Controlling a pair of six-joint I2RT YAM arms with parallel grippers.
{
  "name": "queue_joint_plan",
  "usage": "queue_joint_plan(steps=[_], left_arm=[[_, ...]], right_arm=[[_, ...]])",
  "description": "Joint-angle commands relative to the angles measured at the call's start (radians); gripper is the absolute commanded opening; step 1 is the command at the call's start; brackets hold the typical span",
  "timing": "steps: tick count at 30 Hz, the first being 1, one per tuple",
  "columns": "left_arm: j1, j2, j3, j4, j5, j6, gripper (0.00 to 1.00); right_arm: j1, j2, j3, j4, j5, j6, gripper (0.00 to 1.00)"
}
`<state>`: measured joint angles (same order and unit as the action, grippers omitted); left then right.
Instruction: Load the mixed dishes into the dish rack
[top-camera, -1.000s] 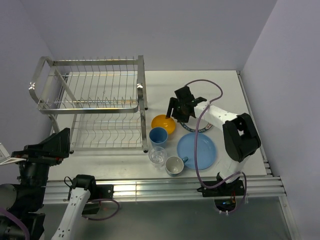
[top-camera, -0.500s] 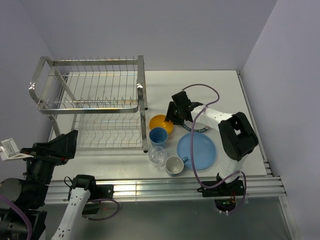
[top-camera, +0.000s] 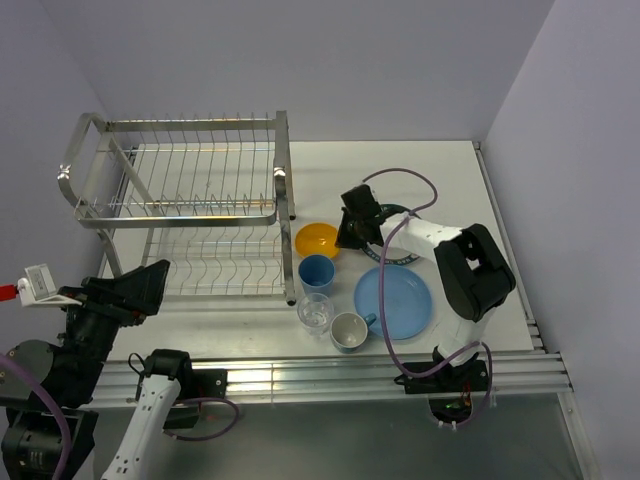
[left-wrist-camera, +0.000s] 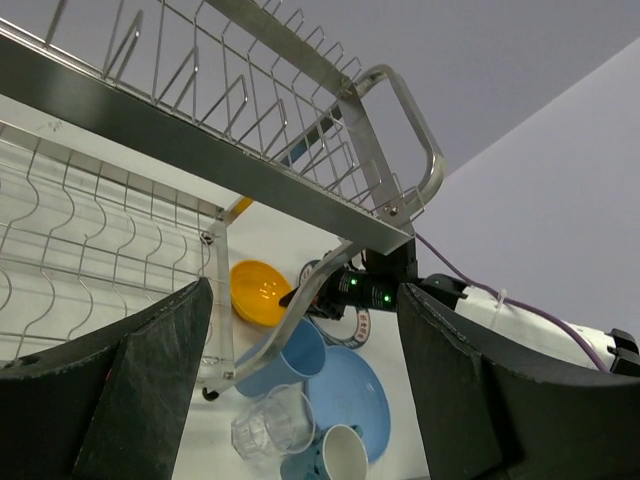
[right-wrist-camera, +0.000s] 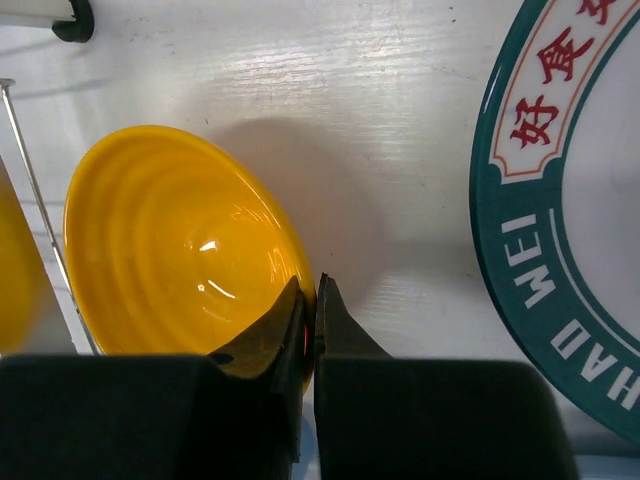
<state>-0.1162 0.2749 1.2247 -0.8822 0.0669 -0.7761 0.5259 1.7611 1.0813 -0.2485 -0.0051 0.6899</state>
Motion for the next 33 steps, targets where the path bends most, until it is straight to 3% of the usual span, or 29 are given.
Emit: queue_joint_plan(steps=[1,11,17,21,27,33], left_arm=[[0.004,0.055,0.041,0.000,0.056,-0.003,0.80],[0.013,0.144,0.110,-0.046,0.243,0.015,0.72],[0.064,0.196,0.122,-0.025,0.468,0.034,0.62],[0.069,0.243,0.142,0.054,0.557,0.035,0.67],[0.058,0.463,0.375,0.159,0.547,0.109,0.79],[0.029,0.722,0.626,0.265,0.570,0.175,0.83]], right_arm=[[0.006,-0.006,0.043,-0.052,0.091,-0.036,0.00],[0.006,-0.241,0.305,-0.360,0.300,-0.121,0.00],[0.016,-0.497,0.295,-0.466,0.372,-0.127,0.00],[0.016,-0.623,0.302,-0.547,0.369,-0.110,0.00],[0.016,-0.657,0.356,-0.624,0.329,-0.116,0.00],[0.016,-0.608,0.427,-0.673,0.291,-0.138,0.00]])
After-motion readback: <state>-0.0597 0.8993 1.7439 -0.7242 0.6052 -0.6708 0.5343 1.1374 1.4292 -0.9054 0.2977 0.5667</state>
